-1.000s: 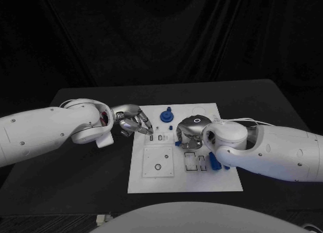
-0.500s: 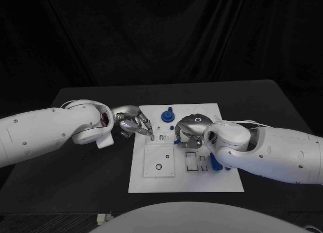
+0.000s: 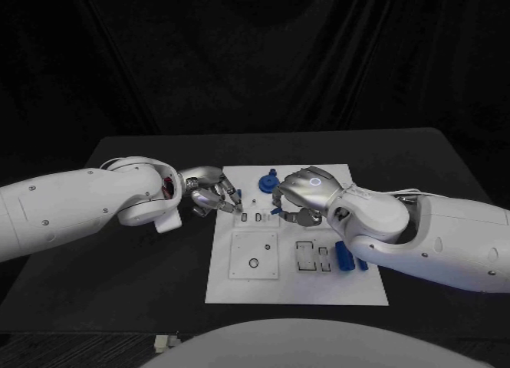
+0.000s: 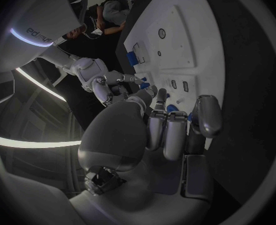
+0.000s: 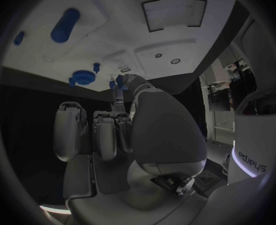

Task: Assemble the parts on the task board

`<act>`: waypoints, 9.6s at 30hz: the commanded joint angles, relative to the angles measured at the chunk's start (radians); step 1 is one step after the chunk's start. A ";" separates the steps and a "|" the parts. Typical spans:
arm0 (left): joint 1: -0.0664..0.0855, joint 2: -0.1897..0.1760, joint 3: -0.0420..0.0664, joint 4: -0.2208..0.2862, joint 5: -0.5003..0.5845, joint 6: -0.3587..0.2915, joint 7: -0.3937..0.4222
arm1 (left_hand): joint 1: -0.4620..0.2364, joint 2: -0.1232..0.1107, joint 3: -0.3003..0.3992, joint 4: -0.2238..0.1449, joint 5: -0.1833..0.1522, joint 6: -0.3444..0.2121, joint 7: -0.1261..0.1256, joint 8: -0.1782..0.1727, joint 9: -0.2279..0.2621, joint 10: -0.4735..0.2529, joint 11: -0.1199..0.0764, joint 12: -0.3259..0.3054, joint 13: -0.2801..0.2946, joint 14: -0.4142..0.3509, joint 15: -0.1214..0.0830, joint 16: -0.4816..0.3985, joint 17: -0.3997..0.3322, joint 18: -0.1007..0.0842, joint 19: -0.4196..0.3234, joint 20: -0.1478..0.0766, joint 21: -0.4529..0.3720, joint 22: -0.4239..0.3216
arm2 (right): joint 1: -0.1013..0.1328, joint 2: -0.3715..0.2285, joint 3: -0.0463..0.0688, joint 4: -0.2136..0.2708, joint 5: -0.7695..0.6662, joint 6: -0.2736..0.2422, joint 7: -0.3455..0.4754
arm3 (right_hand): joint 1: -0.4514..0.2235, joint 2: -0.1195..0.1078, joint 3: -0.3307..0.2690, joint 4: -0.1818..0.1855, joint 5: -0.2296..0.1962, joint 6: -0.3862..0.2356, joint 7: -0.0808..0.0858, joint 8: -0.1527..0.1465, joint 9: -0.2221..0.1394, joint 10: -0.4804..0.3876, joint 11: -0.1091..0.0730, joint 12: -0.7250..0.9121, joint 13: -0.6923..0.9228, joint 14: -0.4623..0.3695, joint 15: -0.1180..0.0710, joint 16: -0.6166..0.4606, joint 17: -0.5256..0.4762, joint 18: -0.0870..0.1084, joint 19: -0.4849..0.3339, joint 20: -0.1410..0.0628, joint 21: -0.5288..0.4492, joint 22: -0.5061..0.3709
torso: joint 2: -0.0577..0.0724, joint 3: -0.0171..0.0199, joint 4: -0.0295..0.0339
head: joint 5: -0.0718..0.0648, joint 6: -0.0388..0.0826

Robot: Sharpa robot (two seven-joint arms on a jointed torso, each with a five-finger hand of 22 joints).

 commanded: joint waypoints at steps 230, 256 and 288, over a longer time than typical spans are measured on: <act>-0.031 -0.012 0.000 -0.015 0.011 0.004 0.014 | 0.017 -0.008 -0.008 0.025 -0.002 -0.005 -0.003 0.019 -0.003 -0.011 -0.001 -0.014 0.085 0.037 0.000 -0.005 0.166 0.014 -0.006 0.001 -0.008 0.009 | 0.006 0.092 0.000 -0.213 -0.029 0.186 0.134 | -0.045 -0.036 0.056 0.069 -0.064 0.115 -0.049 -0.220 0.054 0.107 -0.027 0.003 0.263 0.106 -0.024 0.003 0.263 -0.025 0.040 -0.024 0.054 0.224 | 0.000 -0.0011 0.0008 | 0.057 0.000; -0.041 -0.009 0.000 -0.005 -0.222 -0.200 0.332 | 0.022 -0.081 -0.083 0.130 -0.139 -0.059 0.012 -0.005 -0.056 -0.005 0.007 -0.011 0.078 0.042 0.006 0.000 0.172 0.011 0.004 0.006 -0.014 0.025 | 0.083 -0.051 0.001 -0.048 0.580 -0.102 0.175 | -0.038 -0.024 0.070 0.032 -0.096 0.145 -0.030 -0.205 0.084 0.107 -0.013 0.003 0.263 0.106 -0.018 0.003 0.263 -0.028 0.048 -0.022 0.068 0.228 | 0.000 -0.0010 0.0004 | 0.049 0.000; -0.081 0.045 0.001 -0.038 -0.250 -0.442 0.460 | 0.084 -0.089 -0.119 0.203 -0.053 -0.056 0.018 -0.004 -0.107 -0.037 0.015 -0.048 0.031 0.025 0.013 -0.013 0.152 0.012 0.004 0.012 -0.028 0.036 | 0.093 -0.067 0.001 -0.014 1.280 -0.069 0.292 | -0.039 -0.018 0.072 0.029 -0.077 0.146 -0.028 -0.204 0.089 0.107 -0.012 0.003 0.263 0.106 -0.015 0.003 0.263 -0.023 0.036 -0.018 0.047 0.221 | 0.000 -0.0010 0.0009 | 0.069 0.000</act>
